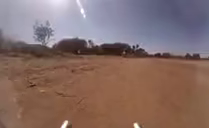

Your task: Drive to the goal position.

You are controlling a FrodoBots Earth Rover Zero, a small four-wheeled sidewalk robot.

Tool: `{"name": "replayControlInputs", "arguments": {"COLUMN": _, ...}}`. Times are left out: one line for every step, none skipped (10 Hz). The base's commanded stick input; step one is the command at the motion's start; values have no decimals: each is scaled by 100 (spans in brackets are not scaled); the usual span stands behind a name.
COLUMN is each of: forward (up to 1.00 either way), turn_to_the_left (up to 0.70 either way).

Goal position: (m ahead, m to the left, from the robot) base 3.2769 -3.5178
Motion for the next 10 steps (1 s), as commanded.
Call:
{"name": "replayControlInputs", "arguments": {"forward": 70, "turn_to_the_left": 0}}
{"name": "replayControlInputs", "arguments": {"forward": 70, "turn_to_the_left": 0}}
{"name": "replayControlInputs", "arguments": {"forward": 70, "turn_to_the_left": 0}}
{"name": "replayControlInputs", "arguments": {"forward": 70, "turn_to_the_left": 0}}
{"name": "replayControlInputs", "arguments": {"forward": 70, "turn_to_the_left": 0}}
{"name": "replayControlInputs", "arguments": {"forward": 70, "turn_to_the_left": 0}}
{"name": "replayControlInputs", "arguments": {"forward": 70, "turn_to_the_left": 0}}
{"name": "replayControlInputs", "arguments": {"forward": 70, "turn_to_the_left": 0}}
{"name": "replayControlInputs", "arguments": {"forward": 70, "turn_to_the_left": 0}}
{"name": "replayControlInputs", "arguments": {"forward": 70, "turn_to_the_left": 0}}
